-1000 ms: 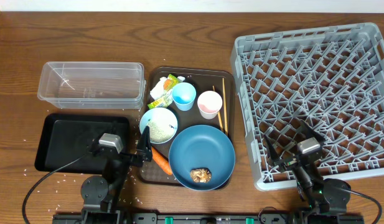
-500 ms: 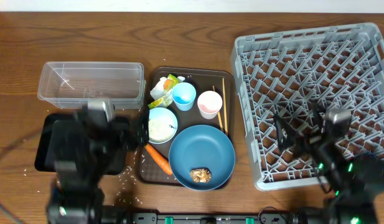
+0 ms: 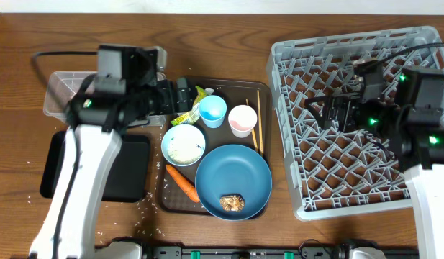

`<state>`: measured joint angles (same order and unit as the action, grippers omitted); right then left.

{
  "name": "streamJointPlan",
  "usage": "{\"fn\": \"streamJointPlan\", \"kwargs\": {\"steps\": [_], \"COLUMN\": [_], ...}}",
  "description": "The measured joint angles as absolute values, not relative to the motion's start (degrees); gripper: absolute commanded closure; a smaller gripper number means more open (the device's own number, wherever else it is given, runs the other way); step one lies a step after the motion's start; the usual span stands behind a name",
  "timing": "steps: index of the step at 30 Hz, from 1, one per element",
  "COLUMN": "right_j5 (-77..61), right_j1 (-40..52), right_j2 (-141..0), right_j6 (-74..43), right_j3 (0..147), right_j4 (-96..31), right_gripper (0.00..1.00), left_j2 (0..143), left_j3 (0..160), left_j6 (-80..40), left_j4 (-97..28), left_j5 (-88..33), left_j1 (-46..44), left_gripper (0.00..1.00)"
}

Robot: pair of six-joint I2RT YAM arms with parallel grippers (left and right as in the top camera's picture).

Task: Sort waste into correct bins and load items into the dishwasher rack
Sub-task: 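Grasp the light-blue cup with the left gripper and lift it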

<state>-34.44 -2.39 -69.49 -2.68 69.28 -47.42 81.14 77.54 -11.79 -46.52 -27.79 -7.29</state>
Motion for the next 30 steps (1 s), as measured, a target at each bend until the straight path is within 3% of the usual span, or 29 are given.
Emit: {"fn": "streamJointPlan", "kwargs": {"steps": [5,11,13,14,19,23,27,30], "right_j5": [-35.22,-34.28,-33.63,-33.41,-32.36,-32.1,-32.08,-32.03], "right_j1": [-2.39,-2.39,-2.39,-2.39,-2.39,-2.39,-2.39,-2.39], "right_j2": [-71.26,-71.24,-71.24,-71.24,-71.24,-71.24,-71.24,-71.24], "right_j6": [-2.31,-2.33,-2.35,-2.35,-2.35,-2.35,-2.35,-2.35], "right_j3": [69.28,69.36,69.38,69.38,69.38,69.38,69.38,69.38], "right_j4": [-48.6,-49.19,-49.93,-50.15,-51.18,-51.22,-51.24,-51.24], "right_gripper": [0.01,0.01,0.01,0.01,0.01,0.01,0.01,0.01], "left_j2": [87.61,92.01,93.82,94.65,99.42,102.19,103.57,104.51], "left_j3": [77.54,77.54,77.54,77.54,77.54,77.54,77.54,77.54], "left_j6": [-11.81,-12.1,-12.53,-12.84,-14.15,-16.62,-17.8,-18.04], "left_j4": [-45.39,-44.58,-44.23,-44.07,-42.28,-40.23,-38.17,-36.88], "left_j5": [-32.75,-24.8,-20.38,-18.5,-11.53,-8.93,-7.9,-7.03], "left_j1": [-8.88,-15.53,-18.02,-18.85,-20.97,-20.88,-20.91,-20.91], "left_gripper": [0.02,0.02,0.22,0.27,0.28,0.37,0.54,0.56]}}
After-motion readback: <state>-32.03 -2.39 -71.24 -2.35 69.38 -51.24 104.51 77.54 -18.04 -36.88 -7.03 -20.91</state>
